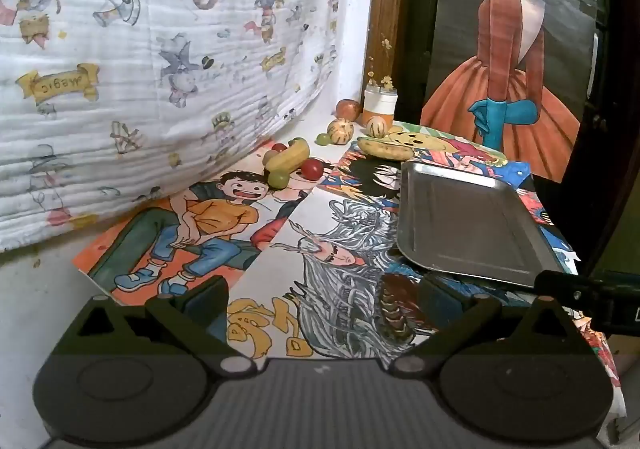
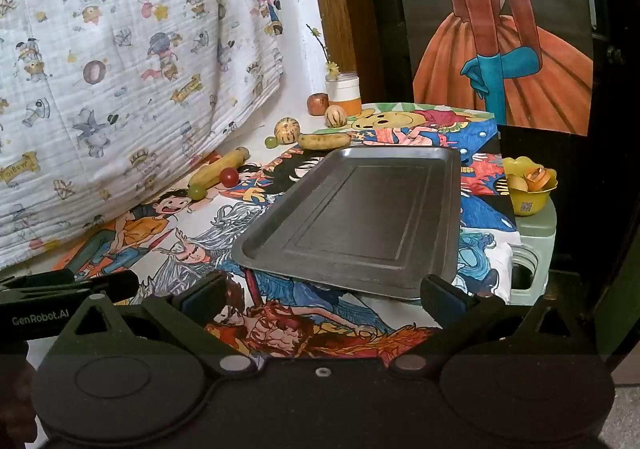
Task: Organize fruits
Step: 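Move both tools from the tray toward the fruit pile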
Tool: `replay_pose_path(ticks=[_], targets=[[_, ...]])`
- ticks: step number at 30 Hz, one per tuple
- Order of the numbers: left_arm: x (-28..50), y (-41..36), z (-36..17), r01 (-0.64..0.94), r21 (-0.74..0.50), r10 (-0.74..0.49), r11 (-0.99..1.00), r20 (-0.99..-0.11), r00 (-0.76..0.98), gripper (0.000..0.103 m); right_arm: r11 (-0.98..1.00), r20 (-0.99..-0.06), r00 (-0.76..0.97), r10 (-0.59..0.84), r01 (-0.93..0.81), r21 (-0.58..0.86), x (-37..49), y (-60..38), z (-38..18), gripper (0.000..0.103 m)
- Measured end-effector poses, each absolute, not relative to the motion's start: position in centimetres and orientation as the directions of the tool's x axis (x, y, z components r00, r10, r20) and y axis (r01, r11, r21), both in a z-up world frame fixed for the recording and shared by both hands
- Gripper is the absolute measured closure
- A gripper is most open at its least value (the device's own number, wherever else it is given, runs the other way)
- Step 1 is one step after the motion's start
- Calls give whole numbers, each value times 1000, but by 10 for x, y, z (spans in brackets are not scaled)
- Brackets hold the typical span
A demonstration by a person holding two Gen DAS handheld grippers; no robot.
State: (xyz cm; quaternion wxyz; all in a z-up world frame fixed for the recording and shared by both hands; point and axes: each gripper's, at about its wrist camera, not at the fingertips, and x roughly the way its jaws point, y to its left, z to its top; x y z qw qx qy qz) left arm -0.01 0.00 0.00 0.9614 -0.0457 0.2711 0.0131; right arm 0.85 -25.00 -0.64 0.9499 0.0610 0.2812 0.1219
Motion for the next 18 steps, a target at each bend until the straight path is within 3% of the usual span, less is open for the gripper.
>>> replay_pose_path(ticks=[18], targets=[[0, 0, 0, -50, -76, 2, 996, -528, 849, 0, 962, -523, 809, 269, -198, 189, 10, -250, -5, 0]])
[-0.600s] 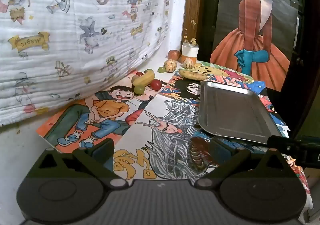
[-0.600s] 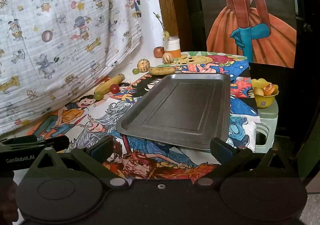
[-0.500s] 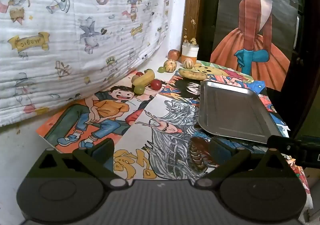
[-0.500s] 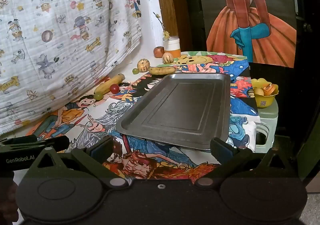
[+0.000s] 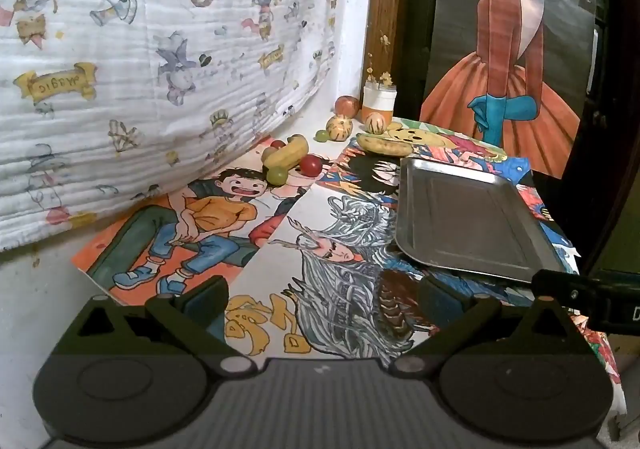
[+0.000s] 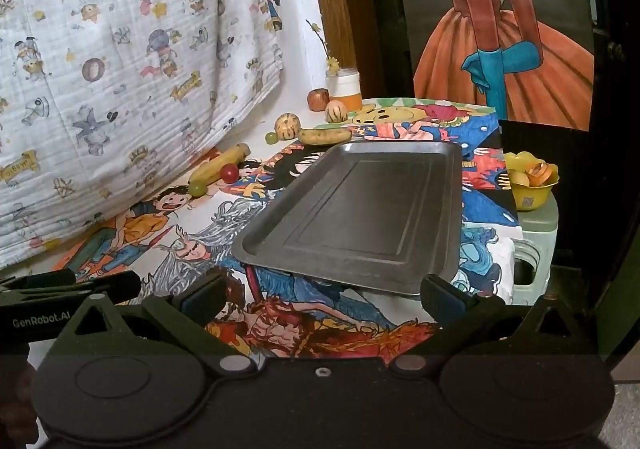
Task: Organize fruits
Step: 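Move both tools from the tray toward the fruit pile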
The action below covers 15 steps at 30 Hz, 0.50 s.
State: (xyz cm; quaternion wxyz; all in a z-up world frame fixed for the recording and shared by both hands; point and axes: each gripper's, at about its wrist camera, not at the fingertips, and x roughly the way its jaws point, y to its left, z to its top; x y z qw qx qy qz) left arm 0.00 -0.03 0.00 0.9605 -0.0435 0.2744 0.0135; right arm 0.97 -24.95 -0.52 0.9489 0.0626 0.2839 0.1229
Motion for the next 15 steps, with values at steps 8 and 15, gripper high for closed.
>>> replay_pose_path(ticks=[8, 15], targets=[[0, -4, -3, -51, -76, 3, 996, -531, 847, 0, 962, -527, 807, 269, -196, 190, 11, -250, -8, 0], [0, -1, -4, -59, -79, 7, 995, -539, 842, 0, 962, -545, 794, 267, -189, 196, 9, -247, -17, 0]])
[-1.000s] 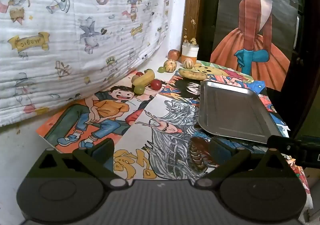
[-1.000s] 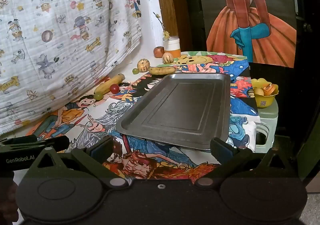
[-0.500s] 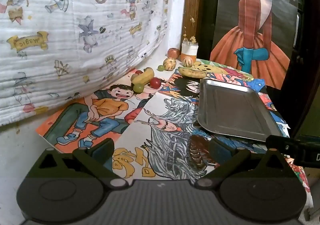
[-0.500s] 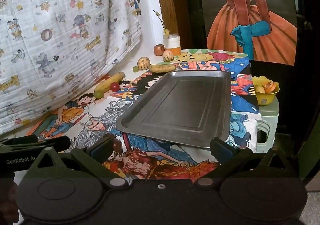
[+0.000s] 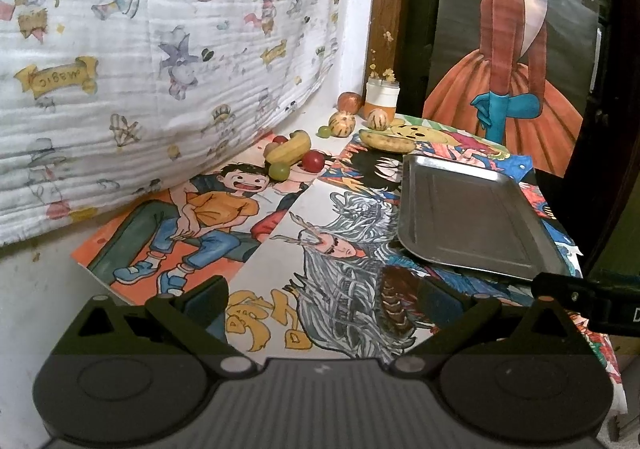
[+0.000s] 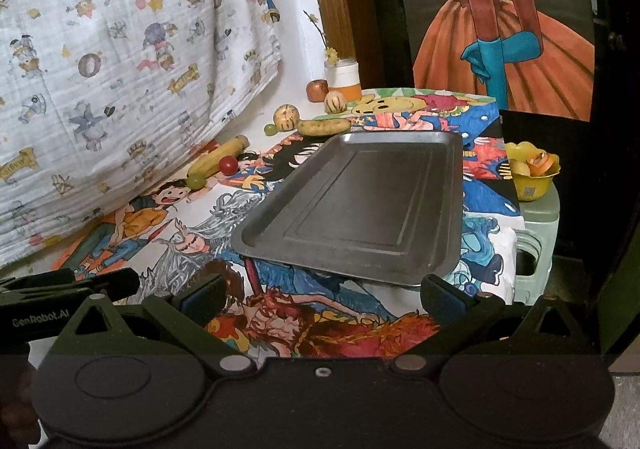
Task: Organize fruits
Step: 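Move both tools from the tray toward the fruit pile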
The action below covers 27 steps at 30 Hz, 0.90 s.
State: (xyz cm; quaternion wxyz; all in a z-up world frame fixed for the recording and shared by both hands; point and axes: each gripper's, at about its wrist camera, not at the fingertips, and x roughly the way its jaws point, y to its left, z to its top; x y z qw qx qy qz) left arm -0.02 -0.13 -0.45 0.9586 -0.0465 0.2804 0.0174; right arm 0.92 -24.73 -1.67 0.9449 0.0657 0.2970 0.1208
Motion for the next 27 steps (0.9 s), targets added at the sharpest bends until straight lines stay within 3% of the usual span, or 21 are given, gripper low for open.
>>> replay_pose_path(ticks=[27], targets=[[5, 0, -7, -77, -73, 23, 994, -563, 826, 0, 961, -567, 778, 270, -181, 208, 17, -250, -13, 0]])
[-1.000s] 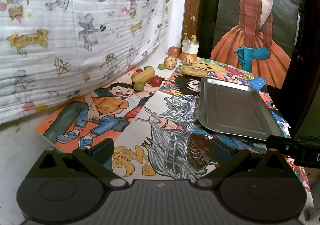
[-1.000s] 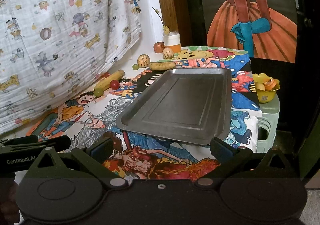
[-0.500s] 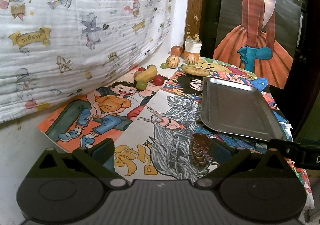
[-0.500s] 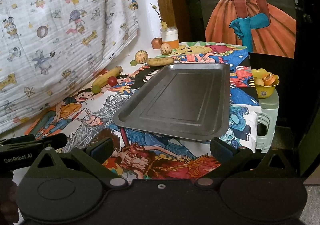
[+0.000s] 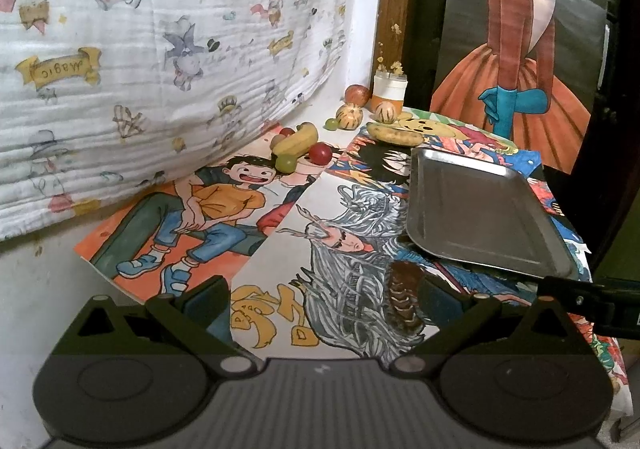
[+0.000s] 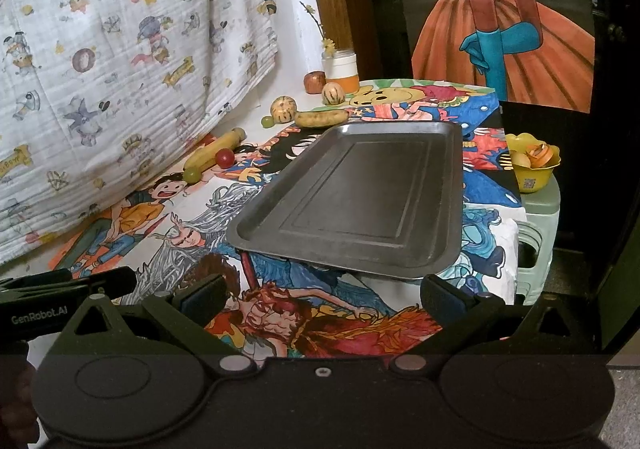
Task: Organize fruits
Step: 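Move both tools from the tray toward the fruit pile, then grasp the green grape with the left tool while the right tool grasps a red grape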
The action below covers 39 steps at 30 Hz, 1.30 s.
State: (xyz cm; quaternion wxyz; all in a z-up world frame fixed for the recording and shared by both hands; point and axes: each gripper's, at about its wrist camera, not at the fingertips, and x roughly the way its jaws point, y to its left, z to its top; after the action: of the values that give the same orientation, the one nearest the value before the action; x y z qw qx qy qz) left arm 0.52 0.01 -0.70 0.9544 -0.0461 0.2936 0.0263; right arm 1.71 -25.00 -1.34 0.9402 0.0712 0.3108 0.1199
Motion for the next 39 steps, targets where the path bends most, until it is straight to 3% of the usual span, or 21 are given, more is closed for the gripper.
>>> replay_pose_path(ticks=[26, 39], targets=[[19, 9, -14, -89, -91, 16, 992, -603, 797, 0, 962, -564, 779, 273, -210, 175, 29, -245, -10, 0], [64, 47, 7, -115, -127, 16, 985, -599, 800, 0, 890, -543, 707, 453, -391, 233, 114, -237, 54, 0]])
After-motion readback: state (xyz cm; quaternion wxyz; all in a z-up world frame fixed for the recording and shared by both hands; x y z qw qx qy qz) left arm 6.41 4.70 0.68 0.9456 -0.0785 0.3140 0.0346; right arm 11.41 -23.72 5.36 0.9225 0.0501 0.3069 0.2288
